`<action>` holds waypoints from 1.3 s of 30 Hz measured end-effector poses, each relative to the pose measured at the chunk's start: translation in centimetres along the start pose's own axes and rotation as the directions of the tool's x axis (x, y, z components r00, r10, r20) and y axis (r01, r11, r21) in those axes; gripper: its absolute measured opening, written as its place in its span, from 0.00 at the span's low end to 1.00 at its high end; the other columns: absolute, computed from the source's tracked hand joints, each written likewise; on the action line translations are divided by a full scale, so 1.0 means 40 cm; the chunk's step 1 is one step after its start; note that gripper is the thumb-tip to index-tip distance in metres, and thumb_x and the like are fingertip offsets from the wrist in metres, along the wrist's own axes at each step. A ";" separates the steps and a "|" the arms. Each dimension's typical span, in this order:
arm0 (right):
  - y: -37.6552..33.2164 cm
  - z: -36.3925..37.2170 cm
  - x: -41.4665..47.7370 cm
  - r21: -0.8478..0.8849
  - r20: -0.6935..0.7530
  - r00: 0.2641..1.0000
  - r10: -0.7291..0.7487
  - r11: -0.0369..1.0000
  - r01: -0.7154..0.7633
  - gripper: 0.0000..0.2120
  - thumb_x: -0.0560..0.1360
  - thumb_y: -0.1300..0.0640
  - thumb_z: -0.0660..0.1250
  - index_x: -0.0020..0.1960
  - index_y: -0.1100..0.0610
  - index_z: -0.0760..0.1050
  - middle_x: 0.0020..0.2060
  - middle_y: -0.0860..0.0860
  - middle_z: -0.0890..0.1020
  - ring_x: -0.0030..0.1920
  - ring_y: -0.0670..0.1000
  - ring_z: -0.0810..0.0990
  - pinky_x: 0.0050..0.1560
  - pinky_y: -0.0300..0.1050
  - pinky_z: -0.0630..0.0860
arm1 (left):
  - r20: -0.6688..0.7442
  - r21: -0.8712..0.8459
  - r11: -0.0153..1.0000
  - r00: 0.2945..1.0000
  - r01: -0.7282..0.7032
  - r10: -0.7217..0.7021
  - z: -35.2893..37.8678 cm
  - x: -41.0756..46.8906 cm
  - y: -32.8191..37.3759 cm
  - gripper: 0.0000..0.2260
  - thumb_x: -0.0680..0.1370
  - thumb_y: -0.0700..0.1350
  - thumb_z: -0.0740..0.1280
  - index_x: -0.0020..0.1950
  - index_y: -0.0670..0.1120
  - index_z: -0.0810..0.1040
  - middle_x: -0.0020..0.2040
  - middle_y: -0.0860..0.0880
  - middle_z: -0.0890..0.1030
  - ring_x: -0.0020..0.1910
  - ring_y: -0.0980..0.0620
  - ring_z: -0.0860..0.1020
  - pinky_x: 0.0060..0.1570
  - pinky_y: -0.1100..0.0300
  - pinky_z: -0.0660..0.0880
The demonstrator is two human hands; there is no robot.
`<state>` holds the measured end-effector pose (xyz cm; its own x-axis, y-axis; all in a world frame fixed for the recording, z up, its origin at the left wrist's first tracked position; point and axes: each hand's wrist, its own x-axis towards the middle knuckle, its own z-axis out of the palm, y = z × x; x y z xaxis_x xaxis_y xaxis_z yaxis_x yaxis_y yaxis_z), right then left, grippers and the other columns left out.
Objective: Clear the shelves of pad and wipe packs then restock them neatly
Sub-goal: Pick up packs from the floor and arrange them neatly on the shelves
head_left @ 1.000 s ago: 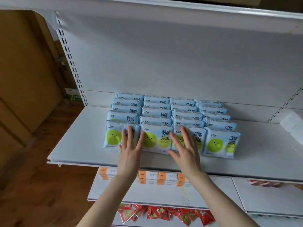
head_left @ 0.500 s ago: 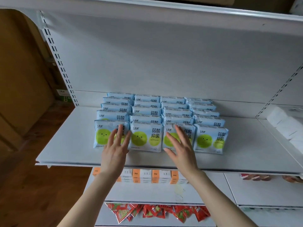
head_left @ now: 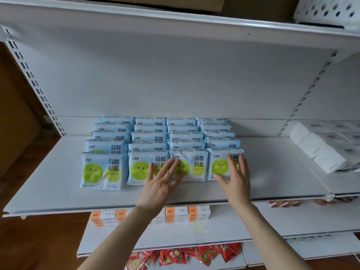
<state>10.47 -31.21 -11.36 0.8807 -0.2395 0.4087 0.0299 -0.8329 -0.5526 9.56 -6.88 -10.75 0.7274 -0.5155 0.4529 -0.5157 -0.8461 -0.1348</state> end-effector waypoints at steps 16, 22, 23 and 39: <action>0.040 -0.004 0.027 0.012 -0.031 0.994 -0.106 0.994 0.106 0.35 0.64 0.54 0.78 0.68 0.60 0.71 0.71 0.65 0.63 0.69 0.69 0.63 0.64 0.65 0.67 | -0.019 0.015 1.000 1.000 0.014 -0.013 0.021 0.007 0.028 0.45 0.54 0.30 0.72 0.69 0.51 0.65 0.73 0.43 0.59 0.77 0.47 0.48 0.58 0.31 0.57; -0.040 0.024 -0.027 0.009 -0.153 0.963 -0.222 0.974 0.226 0.29 0.67 0.46 0.69 0.63 0.60 0.74 0.68 0.65 0.67 0.69 0.61 0.63 0.61 0.64 0.69 | -0.036 -0.008 0.977 0.977 0.212 -0.212 0.011 -0.029 0.002 0.50 0.54 0.27 0.75 0.72 0.50 0.62 0.74 0.43 0.58 0.77 0.48 0.40 0.58 0.28 0.55; -0.053 0.034 -0.037 0.015 -0.136 0.961 -0.240 0.970 0.245 0.29 0.68 0.45 0.68 0.64 0.59 0.73 0.68 0.65 0.68 0.69 0.60 0.62 0.61 0.65 0.70 | -0.045 -0.010 0.974 0.973 0.225 -0.225 0.012 -0.032 -0.003 0.48 0.54 0.28 0.76 0.71 0.50 0.63 0.73 0.43 0.59 0.77 0.48 0.39 0.57 0.28 0.56; -0.181 0.084 -0.071 0.117 -0.210 0.907 -0.364 0.912 0.393 0.20 0.74 0.48 0.62 0.60 0.60 0.74 0.64 0.61 0.72 0.65 0.57 0.67 0.64 0.48 0.69 | -0.150 -0.091 0.935 0.924 0.343 -0.353 -0.008 -0.122 -0.076 0.25 0.71 0.41 0.68 0.67 0.47 0.66 0.71 0.40 0.65 0.77 0.47 0.47 0.60 0.33 0.62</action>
<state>9.33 -22.84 -10.97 0.6890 -0.0191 0.7245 0.4284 -0.7956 -0.4284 7.44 -1.77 -12.27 0.7862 -0.1570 0.5977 -0.2738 -0.9556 0.1092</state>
